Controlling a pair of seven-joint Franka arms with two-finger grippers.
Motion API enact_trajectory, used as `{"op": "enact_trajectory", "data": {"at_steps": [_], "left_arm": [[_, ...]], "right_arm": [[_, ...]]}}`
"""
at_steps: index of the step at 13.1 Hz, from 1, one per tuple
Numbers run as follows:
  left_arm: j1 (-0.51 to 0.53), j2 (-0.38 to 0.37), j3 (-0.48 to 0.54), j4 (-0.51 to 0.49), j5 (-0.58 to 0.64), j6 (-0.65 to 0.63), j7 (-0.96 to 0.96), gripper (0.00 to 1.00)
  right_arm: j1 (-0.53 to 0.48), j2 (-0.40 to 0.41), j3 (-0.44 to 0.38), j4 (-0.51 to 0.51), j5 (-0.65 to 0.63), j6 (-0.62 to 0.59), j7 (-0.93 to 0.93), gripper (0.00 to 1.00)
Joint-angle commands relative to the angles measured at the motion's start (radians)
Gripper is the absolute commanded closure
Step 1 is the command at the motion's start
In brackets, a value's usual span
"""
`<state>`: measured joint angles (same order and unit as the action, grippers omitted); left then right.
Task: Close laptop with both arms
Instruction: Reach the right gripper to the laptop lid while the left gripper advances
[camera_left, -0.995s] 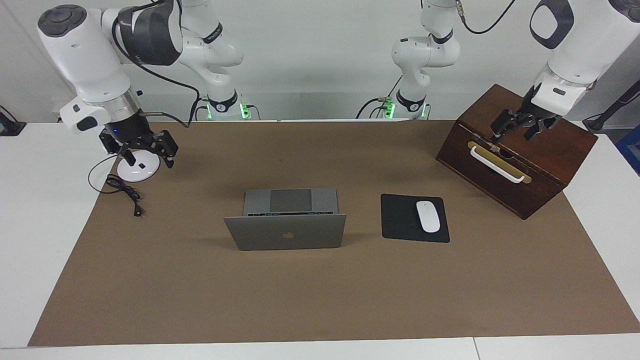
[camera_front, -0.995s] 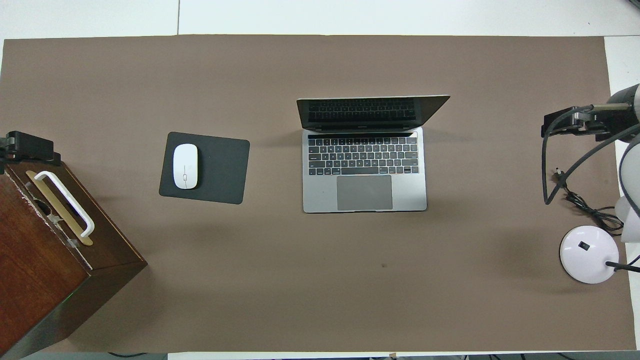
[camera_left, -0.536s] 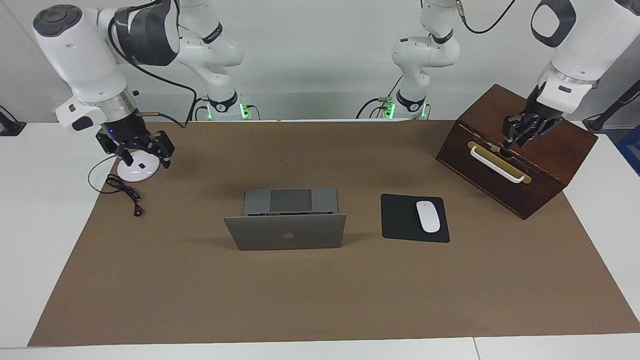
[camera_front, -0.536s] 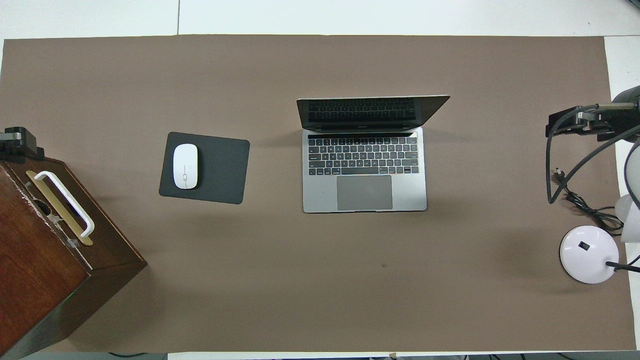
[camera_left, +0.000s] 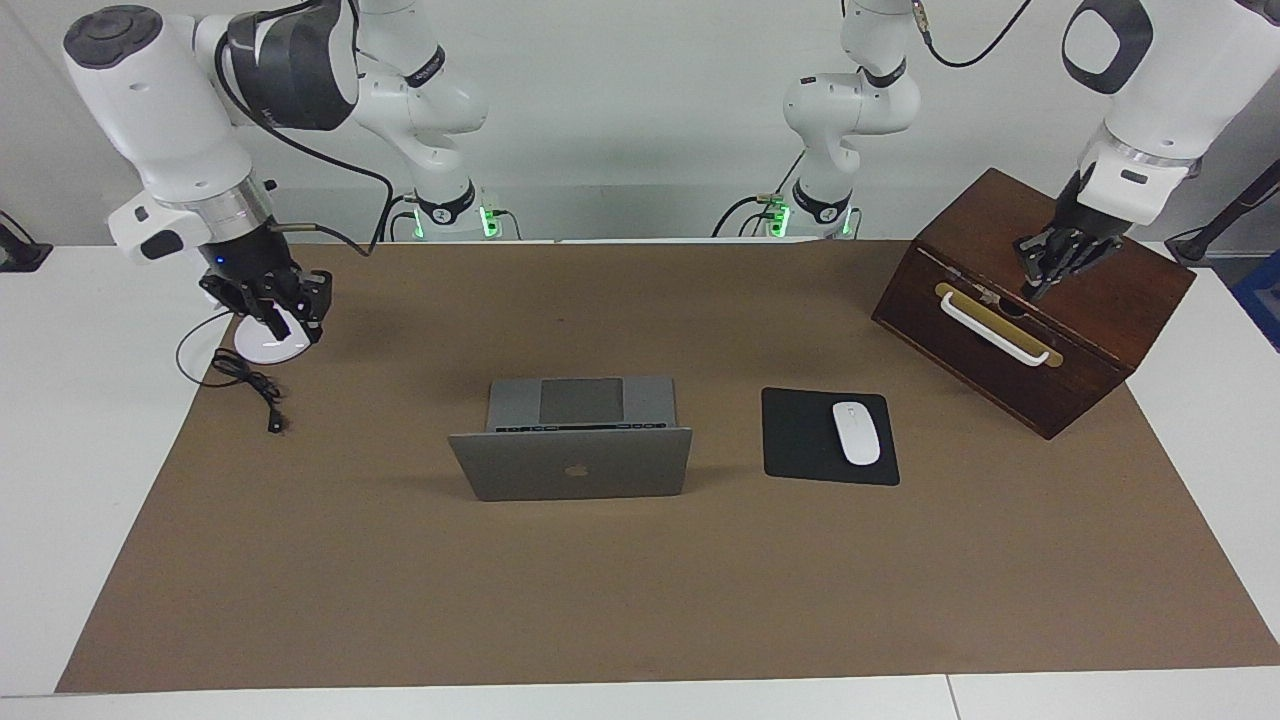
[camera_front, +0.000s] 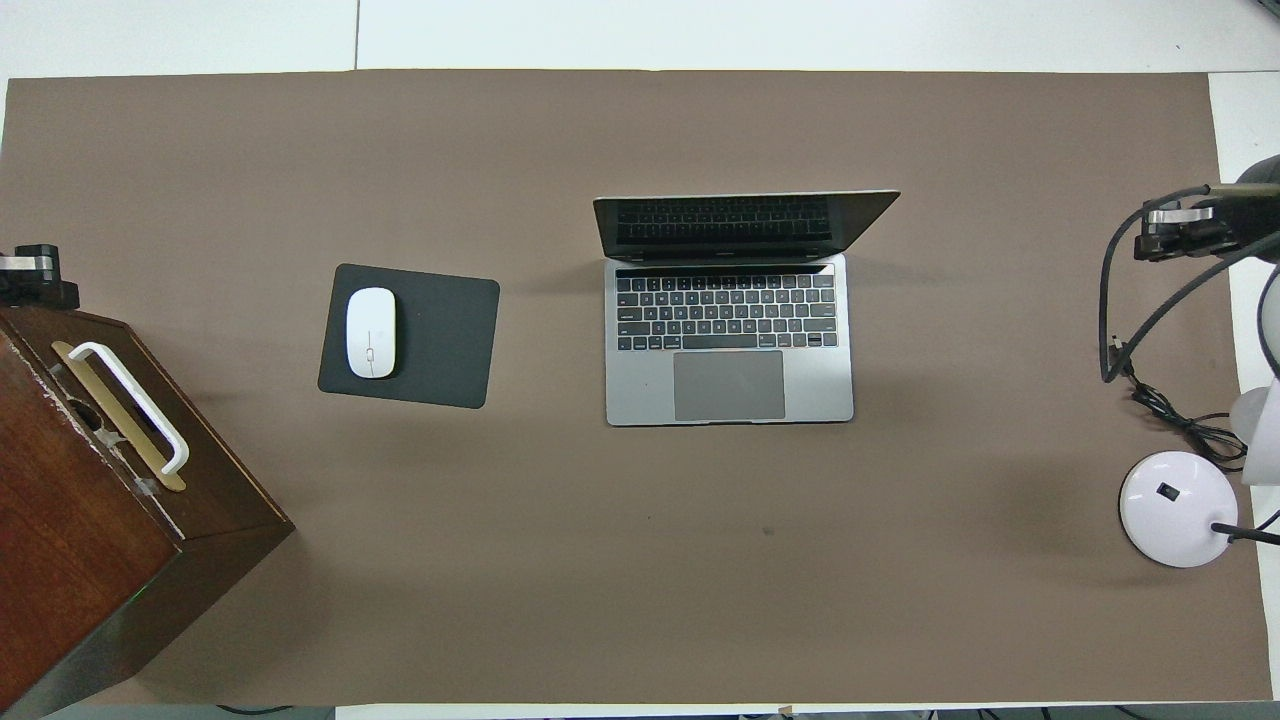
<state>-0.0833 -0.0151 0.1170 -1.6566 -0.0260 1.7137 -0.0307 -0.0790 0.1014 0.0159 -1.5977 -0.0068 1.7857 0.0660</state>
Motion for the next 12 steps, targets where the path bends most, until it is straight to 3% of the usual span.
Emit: {"op": "enact_trajectory", "data": {"at_steps": [1,3,5,8,12], "left_arm": [[-0.003,-0.051,-0.005,-0.096,-0.064,0.087,-0.003,1.0],[-0.013,-0.072,-0.014,-0.152,-0.077,0.133,0.002,1.0],[-0.055,-0.091,-0.014,-0.208,-0.094,0.199,0.005,1.0],[-0.127,-0.149,-0.014,-0.354,-0.129,0.372,0.008,1.0],[-0.237,-0.249,-0.013,-0.593,-0.129,0.634,0.0,1.0]], "right_arm": [[-0.016,0.226,0.006,0.267,-0.002,-0.064,-0.035,1.0],[-0.016,0.395,0.01,0.492,-0.004,-0.121,-0.035,1.0],[0.007,0.515,0.012,0.626,-0.024,-0.135,-0.035,1.0],[0.094,0.642,0.006,0.72,-0.065,-0.079,0.022,1.0],[0.26,0.673,-0.007,0.72,-0.067,-0.026,0.334,1.0]]}}
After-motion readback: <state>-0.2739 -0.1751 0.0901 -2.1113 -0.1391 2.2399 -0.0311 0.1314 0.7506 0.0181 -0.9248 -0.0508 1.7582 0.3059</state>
